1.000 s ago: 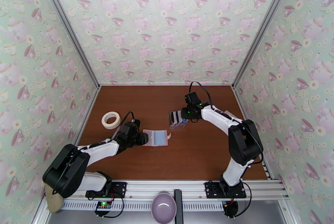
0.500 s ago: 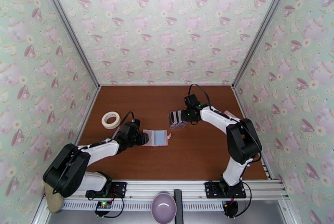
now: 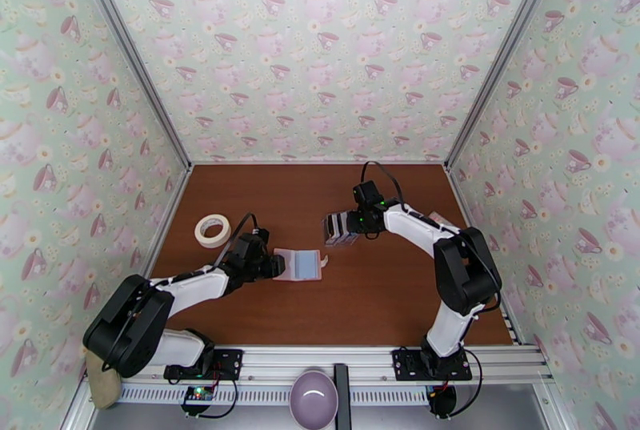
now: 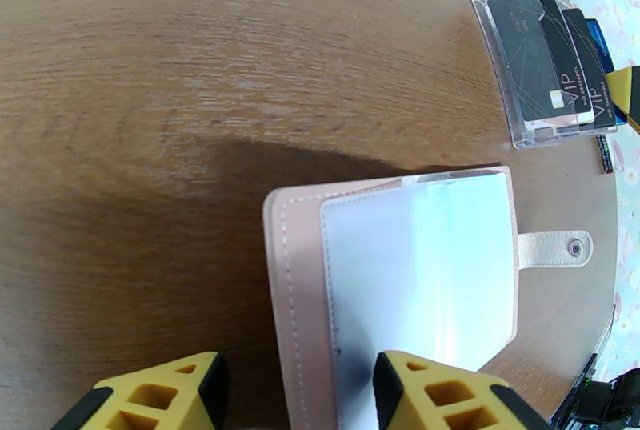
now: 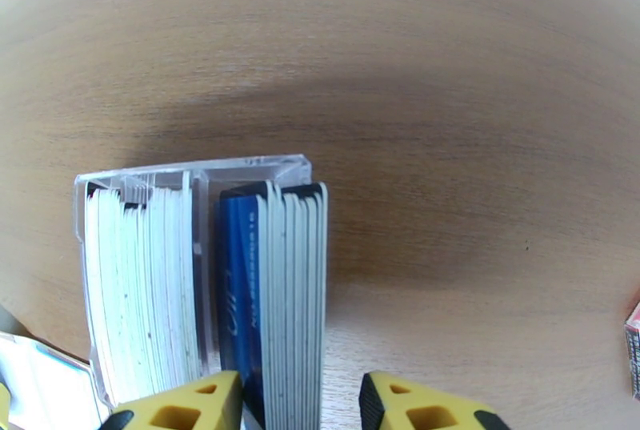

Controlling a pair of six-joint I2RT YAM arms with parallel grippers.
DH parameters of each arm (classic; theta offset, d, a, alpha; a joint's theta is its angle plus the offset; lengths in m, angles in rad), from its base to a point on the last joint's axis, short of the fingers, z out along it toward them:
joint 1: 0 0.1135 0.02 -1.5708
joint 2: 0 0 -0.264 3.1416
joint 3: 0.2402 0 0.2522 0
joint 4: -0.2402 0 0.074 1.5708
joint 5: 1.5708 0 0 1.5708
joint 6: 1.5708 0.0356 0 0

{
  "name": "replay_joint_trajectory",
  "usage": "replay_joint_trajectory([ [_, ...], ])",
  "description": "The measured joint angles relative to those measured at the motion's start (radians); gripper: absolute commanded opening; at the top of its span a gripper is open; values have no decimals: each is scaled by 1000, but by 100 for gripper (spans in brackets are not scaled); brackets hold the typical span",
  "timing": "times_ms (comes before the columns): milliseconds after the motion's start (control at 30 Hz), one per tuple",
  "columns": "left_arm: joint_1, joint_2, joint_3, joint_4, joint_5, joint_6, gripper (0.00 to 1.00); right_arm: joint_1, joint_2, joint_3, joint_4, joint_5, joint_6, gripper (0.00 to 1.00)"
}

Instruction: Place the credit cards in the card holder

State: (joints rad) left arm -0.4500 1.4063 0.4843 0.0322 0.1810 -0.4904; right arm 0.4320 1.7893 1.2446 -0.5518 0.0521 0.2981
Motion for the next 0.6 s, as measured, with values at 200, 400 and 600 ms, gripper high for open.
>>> replay_joint_trajectory([
  [200,0,3,0,6,5,-3,54,0,-2,0,-1,22,0,43],
  [400,2,10,4,11,10,-6,54,0,-2,6,-8,39,-1,42],
  [600,2,15,7,15,11,-6,54,0,-2,13,-16,50,-7,39],
])
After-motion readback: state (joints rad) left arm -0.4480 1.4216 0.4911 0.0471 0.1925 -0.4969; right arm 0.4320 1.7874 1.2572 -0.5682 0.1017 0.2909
